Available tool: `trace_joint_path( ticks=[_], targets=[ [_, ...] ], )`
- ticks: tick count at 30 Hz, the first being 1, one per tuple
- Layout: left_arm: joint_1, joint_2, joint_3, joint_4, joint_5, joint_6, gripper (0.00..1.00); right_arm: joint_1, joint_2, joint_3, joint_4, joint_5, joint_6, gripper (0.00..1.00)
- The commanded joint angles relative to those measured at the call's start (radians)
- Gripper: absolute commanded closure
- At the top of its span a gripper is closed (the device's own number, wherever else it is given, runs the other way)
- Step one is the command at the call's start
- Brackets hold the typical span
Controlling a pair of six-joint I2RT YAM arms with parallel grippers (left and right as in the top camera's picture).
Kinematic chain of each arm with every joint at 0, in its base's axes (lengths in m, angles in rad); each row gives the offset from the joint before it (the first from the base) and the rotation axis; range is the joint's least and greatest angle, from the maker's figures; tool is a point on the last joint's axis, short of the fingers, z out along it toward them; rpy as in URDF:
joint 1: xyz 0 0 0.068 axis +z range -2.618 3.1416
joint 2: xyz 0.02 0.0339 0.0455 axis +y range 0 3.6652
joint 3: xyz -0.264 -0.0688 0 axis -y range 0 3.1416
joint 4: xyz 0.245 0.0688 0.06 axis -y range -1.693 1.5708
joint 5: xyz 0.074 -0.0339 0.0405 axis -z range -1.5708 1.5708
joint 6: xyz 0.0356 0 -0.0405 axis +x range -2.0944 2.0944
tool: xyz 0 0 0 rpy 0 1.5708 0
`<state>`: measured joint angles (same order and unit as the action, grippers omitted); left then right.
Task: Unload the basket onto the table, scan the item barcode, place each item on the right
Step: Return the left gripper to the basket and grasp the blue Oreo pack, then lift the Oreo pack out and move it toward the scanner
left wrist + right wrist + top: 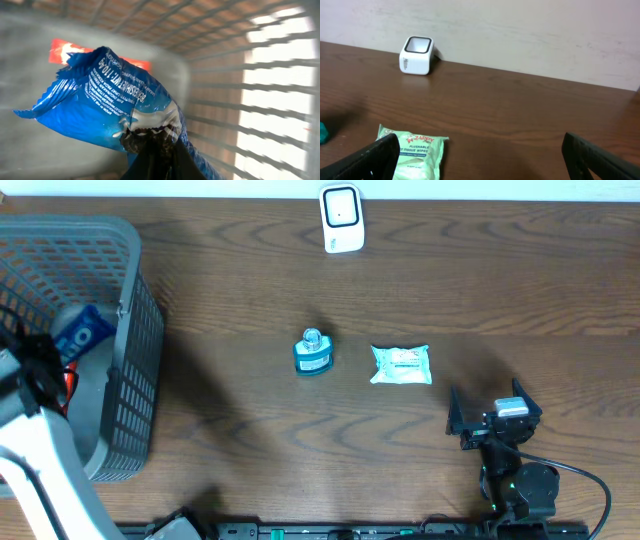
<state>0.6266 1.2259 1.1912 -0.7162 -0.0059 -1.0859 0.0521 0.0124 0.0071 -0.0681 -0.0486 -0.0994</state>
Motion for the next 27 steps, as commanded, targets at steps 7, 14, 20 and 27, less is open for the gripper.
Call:
trace_joint_path(
  ticks=[7, 14, 20, 27],
  targets=[
    [0.002, -0.227, 0.054, 0.039, 0.175, 0.071, 0.93, 0.008, -0.005, -0.002, -0.004, 0.006, -0.014, 0.01],
    [-0.012, -0.363, 0.054, 0.188, 0.549, 0.072, 0.93, 0.008, -0.005, -0.002, -0.004, 0.006, -0.014, 0.01],
    [-0.138, -0.403, 0.054, 0.113, 0.698, 0.117, 0.93, 0.008, -0.005, -0.002, -0.004, 0.006, -0.014, 0.01],
    [-0.394, -0.373, 0.054, -0.106, 0.679, 0.360, 0.93, 0.008, -0.005, -0.002, -0.004, 0.006, -0.014, 0.01]
  ],
)
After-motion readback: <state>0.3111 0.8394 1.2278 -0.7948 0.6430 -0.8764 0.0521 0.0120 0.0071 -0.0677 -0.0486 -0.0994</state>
